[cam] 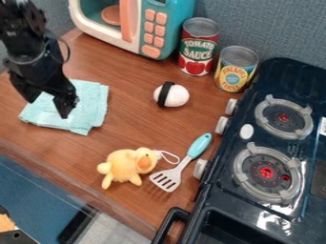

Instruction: Move the blue towel into the lower left side of the table

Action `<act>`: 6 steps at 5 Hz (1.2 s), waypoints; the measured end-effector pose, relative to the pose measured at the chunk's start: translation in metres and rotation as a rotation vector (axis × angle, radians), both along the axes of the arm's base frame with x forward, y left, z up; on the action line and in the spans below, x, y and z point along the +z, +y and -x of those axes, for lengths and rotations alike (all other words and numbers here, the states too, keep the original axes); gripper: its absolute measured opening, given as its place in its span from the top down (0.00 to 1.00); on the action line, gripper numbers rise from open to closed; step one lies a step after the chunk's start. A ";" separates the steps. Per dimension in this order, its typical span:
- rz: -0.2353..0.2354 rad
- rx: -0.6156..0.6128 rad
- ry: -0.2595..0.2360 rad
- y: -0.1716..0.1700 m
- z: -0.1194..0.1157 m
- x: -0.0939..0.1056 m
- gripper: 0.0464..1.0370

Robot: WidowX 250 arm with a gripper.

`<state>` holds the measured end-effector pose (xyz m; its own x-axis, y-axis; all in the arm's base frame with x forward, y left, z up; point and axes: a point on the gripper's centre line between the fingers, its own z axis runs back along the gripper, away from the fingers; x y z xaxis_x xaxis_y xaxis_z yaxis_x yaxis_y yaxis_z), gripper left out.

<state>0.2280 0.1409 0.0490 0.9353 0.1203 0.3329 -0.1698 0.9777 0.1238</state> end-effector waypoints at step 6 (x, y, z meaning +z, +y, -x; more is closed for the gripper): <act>0.026 0.143 0.021 0.033 -0.048 -0.042 0.04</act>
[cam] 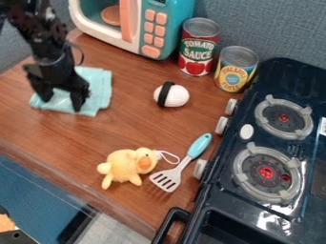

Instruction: Move the blue towel into the lower left side of the table

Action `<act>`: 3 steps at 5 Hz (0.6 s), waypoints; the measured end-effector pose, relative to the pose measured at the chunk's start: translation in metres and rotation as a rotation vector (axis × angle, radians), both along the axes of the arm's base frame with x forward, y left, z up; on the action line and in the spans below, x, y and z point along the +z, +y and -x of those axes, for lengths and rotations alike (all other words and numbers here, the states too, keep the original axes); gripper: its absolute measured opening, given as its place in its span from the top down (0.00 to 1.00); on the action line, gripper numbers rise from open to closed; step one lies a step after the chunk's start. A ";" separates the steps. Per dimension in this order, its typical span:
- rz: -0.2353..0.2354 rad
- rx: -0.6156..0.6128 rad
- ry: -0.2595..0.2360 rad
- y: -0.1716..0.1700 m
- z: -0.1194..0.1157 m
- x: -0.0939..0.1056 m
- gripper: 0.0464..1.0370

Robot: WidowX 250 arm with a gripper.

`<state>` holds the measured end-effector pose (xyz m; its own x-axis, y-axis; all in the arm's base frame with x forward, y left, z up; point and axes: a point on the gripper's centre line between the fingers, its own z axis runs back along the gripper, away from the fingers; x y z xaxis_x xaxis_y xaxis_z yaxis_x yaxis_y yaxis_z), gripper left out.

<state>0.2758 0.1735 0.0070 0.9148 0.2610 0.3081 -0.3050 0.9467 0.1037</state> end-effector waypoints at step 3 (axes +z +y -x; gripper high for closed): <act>0.000 0.073 -0.040 0.034 -0.054 -0.005 0.04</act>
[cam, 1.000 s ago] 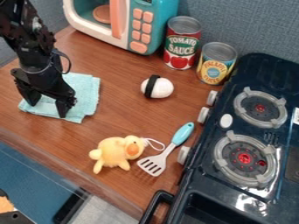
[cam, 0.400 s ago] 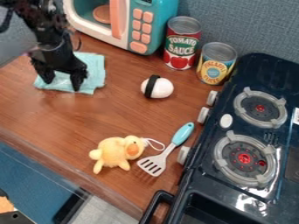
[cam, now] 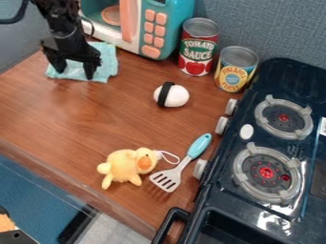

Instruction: Move the blue towel into the lower left side of the table

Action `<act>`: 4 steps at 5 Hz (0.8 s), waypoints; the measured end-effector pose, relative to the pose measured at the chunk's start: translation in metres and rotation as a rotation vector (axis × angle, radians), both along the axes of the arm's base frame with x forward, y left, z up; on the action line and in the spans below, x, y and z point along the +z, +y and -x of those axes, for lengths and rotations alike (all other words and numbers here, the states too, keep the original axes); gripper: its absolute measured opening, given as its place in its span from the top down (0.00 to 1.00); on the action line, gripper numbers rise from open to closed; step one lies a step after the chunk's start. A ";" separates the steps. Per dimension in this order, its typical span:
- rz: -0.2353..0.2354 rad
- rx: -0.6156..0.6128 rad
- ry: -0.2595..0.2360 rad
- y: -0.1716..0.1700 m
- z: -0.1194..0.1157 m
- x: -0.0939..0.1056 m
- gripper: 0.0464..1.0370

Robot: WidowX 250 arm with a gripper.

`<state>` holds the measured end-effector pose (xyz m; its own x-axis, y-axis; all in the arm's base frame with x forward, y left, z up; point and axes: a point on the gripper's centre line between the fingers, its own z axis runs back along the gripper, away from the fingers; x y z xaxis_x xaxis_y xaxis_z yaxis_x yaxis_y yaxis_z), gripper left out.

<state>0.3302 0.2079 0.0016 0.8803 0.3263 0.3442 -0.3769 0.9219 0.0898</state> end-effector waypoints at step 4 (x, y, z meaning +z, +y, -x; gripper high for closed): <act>0.044 0.161 0.093 0.023 0.078 0.001 0.04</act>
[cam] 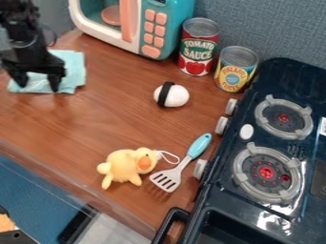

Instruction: Move the blue towel into the lower left side of the table

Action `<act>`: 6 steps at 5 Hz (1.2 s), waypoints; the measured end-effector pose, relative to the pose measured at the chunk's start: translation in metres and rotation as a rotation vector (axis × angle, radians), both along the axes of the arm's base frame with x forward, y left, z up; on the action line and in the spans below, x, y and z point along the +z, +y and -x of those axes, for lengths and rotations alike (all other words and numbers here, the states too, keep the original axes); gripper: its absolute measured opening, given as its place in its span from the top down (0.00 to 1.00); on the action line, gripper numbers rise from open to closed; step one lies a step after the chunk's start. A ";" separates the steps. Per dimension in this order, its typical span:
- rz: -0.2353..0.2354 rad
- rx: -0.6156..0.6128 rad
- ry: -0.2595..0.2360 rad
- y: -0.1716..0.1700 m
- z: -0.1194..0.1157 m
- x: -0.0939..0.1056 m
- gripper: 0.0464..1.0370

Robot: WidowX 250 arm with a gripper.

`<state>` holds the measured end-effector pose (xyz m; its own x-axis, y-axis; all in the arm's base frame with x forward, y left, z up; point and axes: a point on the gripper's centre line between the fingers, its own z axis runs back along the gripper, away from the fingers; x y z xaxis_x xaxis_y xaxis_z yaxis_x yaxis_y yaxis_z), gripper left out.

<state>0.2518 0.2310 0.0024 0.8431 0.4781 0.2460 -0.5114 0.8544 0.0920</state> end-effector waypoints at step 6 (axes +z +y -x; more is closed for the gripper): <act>0.032 0.052 0.046 -0.028 0.075 0.019 0.04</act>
<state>0.1767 0.2028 0.0211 0.8268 0.5288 0.1918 -0.5513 0.8295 0.0895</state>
